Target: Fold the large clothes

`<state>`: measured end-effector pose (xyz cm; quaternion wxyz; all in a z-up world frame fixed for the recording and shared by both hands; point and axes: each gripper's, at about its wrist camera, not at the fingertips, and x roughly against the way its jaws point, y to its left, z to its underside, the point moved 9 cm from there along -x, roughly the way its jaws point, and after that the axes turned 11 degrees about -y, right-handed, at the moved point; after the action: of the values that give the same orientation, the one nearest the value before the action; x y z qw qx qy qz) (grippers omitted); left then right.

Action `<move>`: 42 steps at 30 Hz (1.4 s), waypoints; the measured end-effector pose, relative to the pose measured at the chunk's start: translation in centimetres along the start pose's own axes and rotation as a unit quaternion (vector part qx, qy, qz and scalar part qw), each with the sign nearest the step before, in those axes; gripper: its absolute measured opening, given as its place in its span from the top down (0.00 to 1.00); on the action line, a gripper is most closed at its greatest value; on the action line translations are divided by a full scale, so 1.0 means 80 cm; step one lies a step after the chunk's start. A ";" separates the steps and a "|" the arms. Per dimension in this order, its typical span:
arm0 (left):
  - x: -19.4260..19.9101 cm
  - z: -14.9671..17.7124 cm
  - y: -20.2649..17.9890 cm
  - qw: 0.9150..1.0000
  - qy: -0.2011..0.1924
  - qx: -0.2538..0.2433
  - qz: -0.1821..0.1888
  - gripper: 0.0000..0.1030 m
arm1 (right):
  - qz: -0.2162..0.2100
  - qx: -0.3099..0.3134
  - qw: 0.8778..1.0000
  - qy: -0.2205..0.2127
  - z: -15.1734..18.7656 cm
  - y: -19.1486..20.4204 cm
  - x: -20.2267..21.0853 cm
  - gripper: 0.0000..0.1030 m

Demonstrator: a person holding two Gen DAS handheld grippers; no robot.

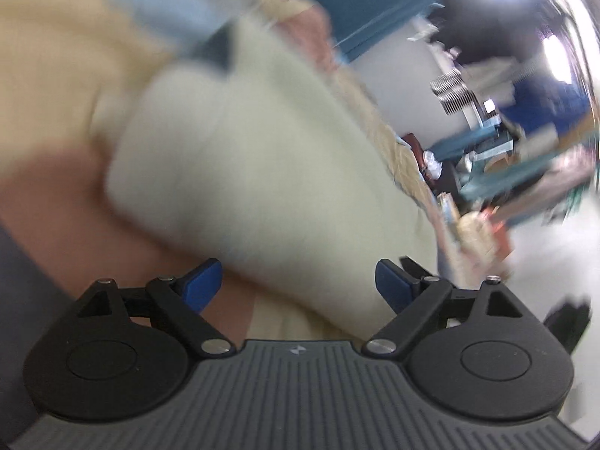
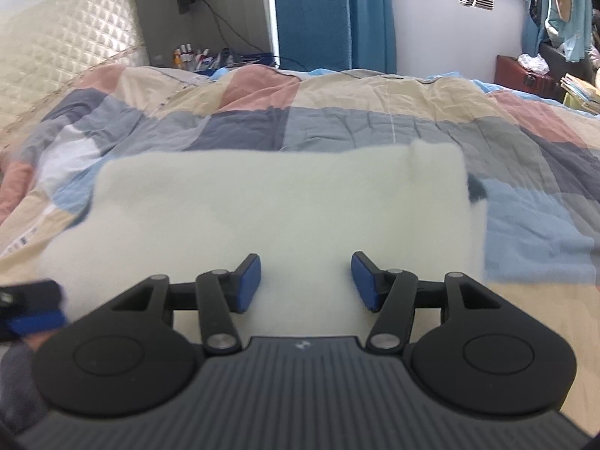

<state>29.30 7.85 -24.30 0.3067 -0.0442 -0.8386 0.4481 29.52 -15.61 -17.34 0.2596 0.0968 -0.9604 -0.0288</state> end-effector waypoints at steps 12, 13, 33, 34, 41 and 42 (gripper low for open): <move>-0.046 -0.040 0.077 0.965 -0.043 0.257 0.033 0.13 | 0.001 -0.042 0.999 -0.011 0.004 -0.003 0.009 0.45; -0.049 -0.045 0.079 0.962 -0.046 0.265 0.034 0.13 | 0.004 -0.042 0.999 -0.014 0.004 -0.002 0.008 0.45; -0.052 -0.080 0.045 0.990 -0.086 0.112 -0.014 0.52 | -0.086 -0.233 0.968 -0.034 -0.002 0.024 0.057 0.37; -0.052 -0.081 0.043 0.990 -0.087 0.110 -0.012 0.52 | -0.096 -0.248 0.964 -0.027 0.001 0.025 0.056 0.30; -0.054 -0.083 0.047 0.990 -0.088 0.110 -0.009 0.53 | -0.129 -0.343 0.930 0.034 0.032 0.027 0.041 0.13; -0.054 -0.083 0.047 0.990 -0.088 0.110 -0.009 0.53 | -0.127 -0.357 0.924 0.045 0.039 0.026 0.036 0.13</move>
<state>35.68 13.38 -26.58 0.2385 0.0369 -0.8083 0.5370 25.15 -14.17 -18.42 0.3140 0.1202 -0.8533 -0.3986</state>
